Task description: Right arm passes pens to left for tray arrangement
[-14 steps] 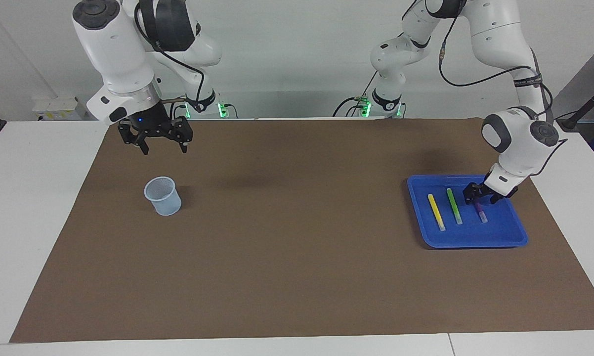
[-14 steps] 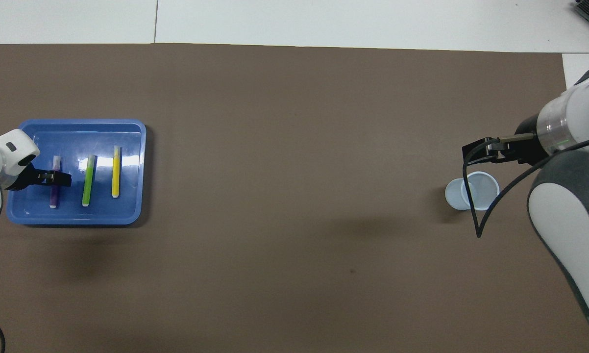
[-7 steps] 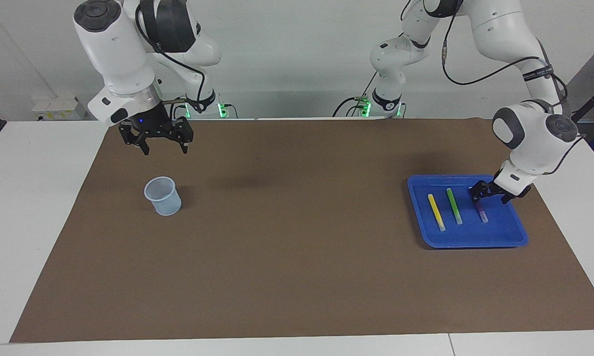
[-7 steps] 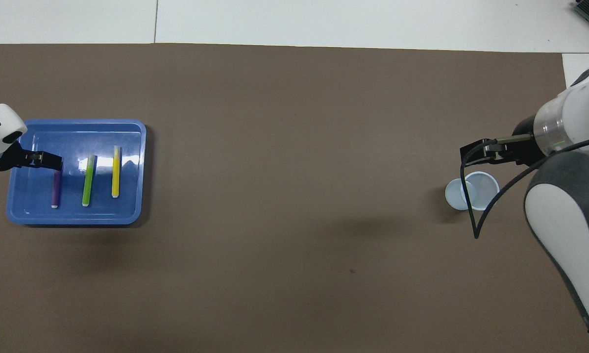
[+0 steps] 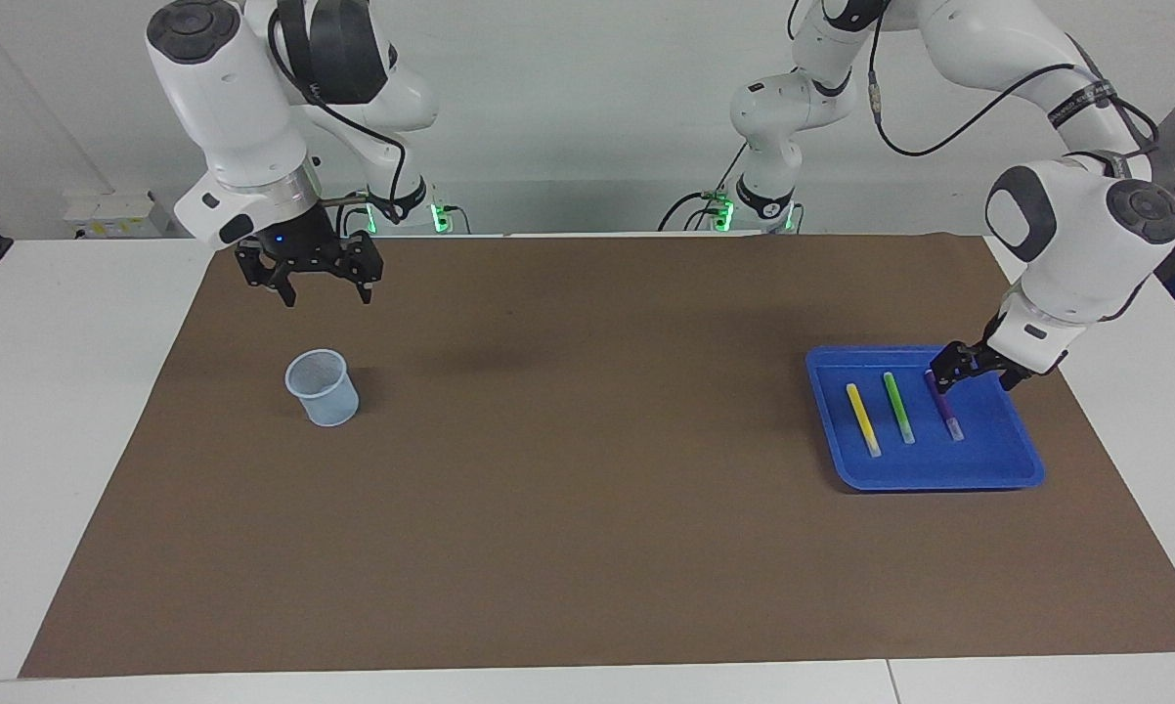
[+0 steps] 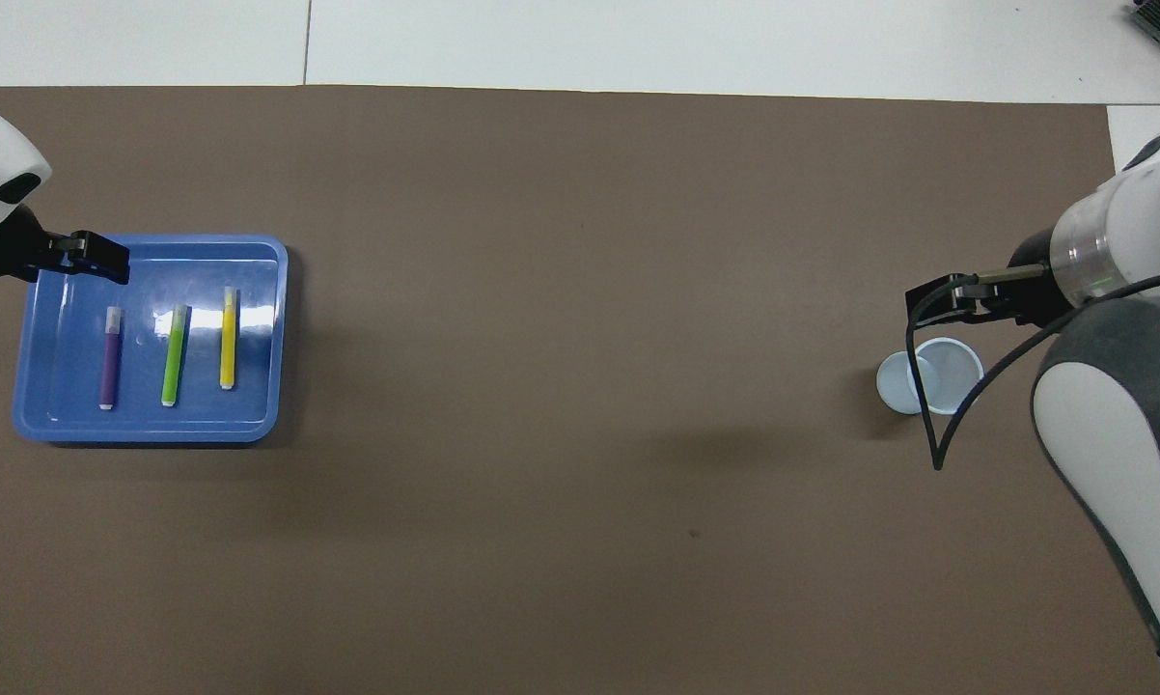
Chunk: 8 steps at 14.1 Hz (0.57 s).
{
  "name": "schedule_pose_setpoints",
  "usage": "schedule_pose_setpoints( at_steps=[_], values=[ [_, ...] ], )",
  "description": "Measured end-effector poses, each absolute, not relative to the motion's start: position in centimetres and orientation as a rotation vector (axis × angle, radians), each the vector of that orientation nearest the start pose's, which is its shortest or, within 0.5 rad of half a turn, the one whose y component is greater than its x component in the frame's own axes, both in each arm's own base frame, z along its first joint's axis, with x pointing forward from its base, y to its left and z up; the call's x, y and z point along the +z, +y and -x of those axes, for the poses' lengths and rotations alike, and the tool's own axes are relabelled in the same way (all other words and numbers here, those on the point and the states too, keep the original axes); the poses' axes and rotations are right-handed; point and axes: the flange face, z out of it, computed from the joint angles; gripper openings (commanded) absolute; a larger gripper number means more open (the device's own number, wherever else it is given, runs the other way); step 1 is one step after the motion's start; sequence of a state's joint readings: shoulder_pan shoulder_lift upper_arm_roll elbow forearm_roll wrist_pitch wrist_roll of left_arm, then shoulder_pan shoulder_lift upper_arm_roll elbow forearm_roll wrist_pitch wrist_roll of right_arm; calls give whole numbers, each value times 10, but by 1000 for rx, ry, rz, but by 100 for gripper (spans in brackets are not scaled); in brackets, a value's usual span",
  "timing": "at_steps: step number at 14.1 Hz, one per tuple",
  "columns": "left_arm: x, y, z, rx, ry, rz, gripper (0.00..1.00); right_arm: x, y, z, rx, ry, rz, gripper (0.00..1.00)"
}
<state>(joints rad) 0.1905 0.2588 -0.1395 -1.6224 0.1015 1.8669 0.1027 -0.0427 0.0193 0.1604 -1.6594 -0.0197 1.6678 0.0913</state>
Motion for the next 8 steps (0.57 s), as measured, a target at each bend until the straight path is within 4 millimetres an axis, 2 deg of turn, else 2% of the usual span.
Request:
schedule_pose_setpoints(
  at_steps=[4, 8],
  values=[
    [517, 12, -632, 96, 169, 3074, 100, 580, 64, -562, 14, -46, 3159, 100],
    [540, 4, -628, 129, 181, 3073, 100, 580, 62, -563, 14, -39, 3159, 100]
  ],
)
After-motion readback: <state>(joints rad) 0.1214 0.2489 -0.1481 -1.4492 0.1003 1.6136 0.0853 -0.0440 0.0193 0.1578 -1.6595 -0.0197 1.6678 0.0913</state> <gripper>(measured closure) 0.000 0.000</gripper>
